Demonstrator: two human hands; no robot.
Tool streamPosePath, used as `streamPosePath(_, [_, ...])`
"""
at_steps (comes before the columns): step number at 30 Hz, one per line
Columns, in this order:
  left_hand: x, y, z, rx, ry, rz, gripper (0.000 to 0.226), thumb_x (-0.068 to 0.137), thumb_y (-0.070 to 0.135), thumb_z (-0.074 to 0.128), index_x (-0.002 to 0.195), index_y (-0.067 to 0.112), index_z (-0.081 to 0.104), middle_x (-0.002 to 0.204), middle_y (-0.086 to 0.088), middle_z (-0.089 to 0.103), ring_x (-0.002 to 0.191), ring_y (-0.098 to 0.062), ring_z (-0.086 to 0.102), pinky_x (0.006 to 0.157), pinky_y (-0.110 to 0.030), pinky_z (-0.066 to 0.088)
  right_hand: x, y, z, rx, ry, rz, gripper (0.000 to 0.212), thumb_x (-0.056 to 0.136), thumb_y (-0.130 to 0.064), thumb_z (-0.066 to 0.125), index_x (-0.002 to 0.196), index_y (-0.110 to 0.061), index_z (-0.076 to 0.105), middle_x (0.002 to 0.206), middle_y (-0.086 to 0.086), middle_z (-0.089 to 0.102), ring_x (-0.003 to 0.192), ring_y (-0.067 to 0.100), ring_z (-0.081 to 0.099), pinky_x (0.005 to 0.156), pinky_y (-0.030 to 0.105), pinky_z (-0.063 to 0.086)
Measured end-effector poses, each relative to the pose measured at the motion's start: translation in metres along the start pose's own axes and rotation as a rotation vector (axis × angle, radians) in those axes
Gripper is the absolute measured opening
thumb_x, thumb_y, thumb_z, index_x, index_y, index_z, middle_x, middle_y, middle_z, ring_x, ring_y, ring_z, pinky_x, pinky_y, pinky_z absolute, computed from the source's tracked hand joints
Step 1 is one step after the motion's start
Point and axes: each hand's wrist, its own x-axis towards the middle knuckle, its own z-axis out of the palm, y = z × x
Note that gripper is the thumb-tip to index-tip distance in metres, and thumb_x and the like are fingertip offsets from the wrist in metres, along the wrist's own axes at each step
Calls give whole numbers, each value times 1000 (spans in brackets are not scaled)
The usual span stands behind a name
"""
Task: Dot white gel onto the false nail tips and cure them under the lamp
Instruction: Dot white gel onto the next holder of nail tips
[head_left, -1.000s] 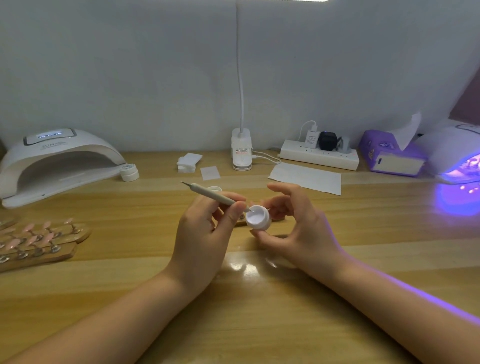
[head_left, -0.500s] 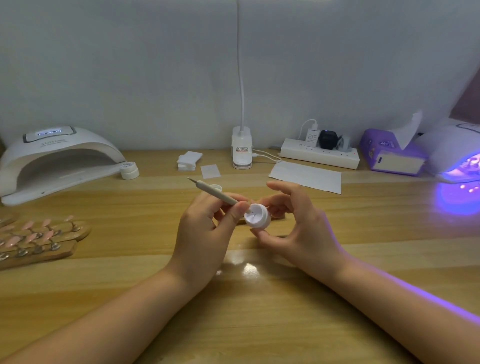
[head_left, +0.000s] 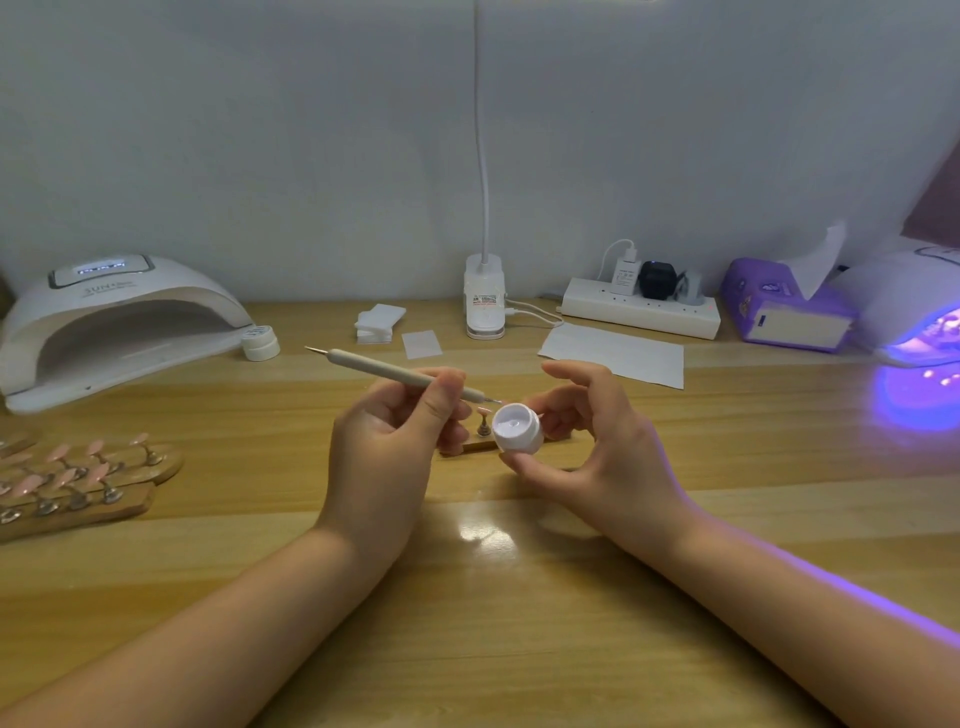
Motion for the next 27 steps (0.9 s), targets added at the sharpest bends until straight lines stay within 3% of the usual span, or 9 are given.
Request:
streamPosePath(9, [7, 0, -3, -321, -19, -222, 21, 71, 20, 68, 85, 4, 67, 63, -8, 64, 52, -14, 59, 47, -24, 51, 0, -1, 1, 51, 35, 17, 78, 65, -23, 87, 127, -20, 40, 97, -5, 65, 87, 2, 63, 76, 9, 48])
streamPosePath(16, [5, -3, -5, -282, -101, -198, 25, 71, 16, 65, 91, 2, 65, 67, -11, 65, 57, -17, 62, 51, -25, 52, 1, -3, 0, 66, 28, 13, 78, 66, -29, 84, 128, -19, 39, 99, -5, 65, 89, -1, 63, 76, 8, 47])
streamPosePath(21, [4, -5, -5, -252, -135, -177, 16, 73, 8, 73, 87, 4, 66, 73, -14, 67, 63, -21, 64, 56, -28, 54, 0, -4, -1, 79, 36, 16, 76, 67, -27, 84, 127, -20, 39, 99, -5, 66, 89, -1, 64, 76, 9, 49])
streamPosePath(27, [4, -6, -6, -246, -156, -155, 9, 76, 1, 68, 81, 9, 70, 77, -16, 70, 66, -20, 66, 59, -28, 55, 1, -4, 0, 78, 45, 26, 74, 68, -26, 83, 126, -21, 38, 99, -9, 64, 90, 0, 63, 76, 9, 49])
